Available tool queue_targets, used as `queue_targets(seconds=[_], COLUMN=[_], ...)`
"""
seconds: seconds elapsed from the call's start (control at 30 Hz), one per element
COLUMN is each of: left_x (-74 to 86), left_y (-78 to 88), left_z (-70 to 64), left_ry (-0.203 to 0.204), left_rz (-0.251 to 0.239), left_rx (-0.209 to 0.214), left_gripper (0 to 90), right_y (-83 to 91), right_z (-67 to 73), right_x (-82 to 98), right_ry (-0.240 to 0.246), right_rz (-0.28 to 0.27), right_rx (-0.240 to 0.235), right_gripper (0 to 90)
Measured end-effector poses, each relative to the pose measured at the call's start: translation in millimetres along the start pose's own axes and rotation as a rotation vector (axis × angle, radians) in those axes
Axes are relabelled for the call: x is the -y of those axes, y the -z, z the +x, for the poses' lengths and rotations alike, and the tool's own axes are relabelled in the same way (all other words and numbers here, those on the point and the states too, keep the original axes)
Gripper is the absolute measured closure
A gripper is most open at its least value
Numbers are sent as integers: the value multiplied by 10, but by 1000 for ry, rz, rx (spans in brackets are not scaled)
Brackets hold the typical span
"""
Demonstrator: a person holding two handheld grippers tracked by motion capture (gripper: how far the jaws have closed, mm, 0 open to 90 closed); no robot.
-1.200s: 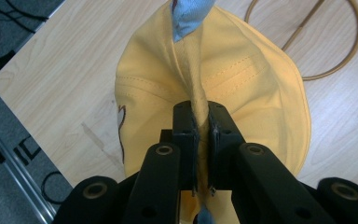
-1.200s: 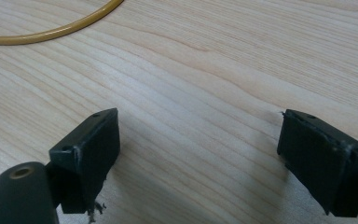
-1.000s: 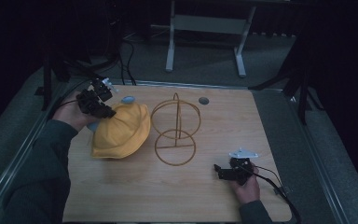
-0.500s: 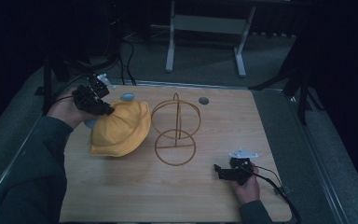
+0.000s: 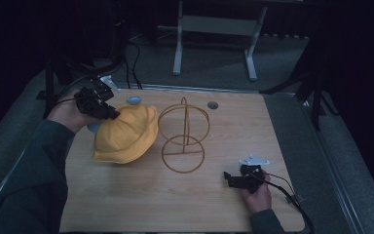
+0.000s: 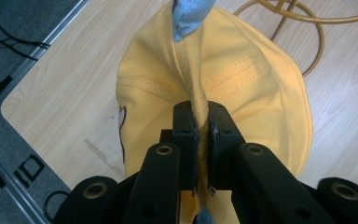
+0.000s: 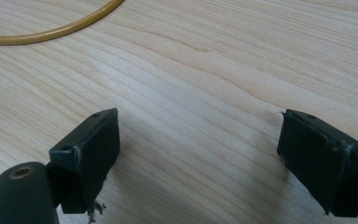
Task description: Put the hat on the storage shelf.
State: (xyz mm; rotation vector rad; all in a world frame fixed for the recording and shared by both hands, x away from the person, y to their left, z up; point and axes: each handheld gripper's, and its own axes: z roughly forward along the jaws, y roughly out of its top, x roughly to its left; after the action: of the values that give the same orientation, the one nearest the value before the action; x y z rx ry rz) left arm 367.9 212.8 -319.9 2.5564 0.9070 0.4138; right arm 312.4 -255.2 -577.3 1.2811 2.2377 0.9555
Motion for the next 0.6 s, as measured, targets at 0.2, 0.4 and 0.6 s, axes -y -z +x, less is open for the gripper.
queue_targets(seconds=[0.2,0.4,0.6], left_x=[-8,-20,-36], left_y=[42,83,149], left_z=[12,24,46], left_ry=[-7,-3,4], left_rz=[-6,-22,-52], left_rx=[3,5,11], left_gripper=[839,839,839], right_y=[0,0,0], right_z=[0,0,0], right_x=[0,0,0], right_ry=[0,0,0], right_rz=[0,0,0], right_rx=[0,0,0], right_gripper=[128,128,128])
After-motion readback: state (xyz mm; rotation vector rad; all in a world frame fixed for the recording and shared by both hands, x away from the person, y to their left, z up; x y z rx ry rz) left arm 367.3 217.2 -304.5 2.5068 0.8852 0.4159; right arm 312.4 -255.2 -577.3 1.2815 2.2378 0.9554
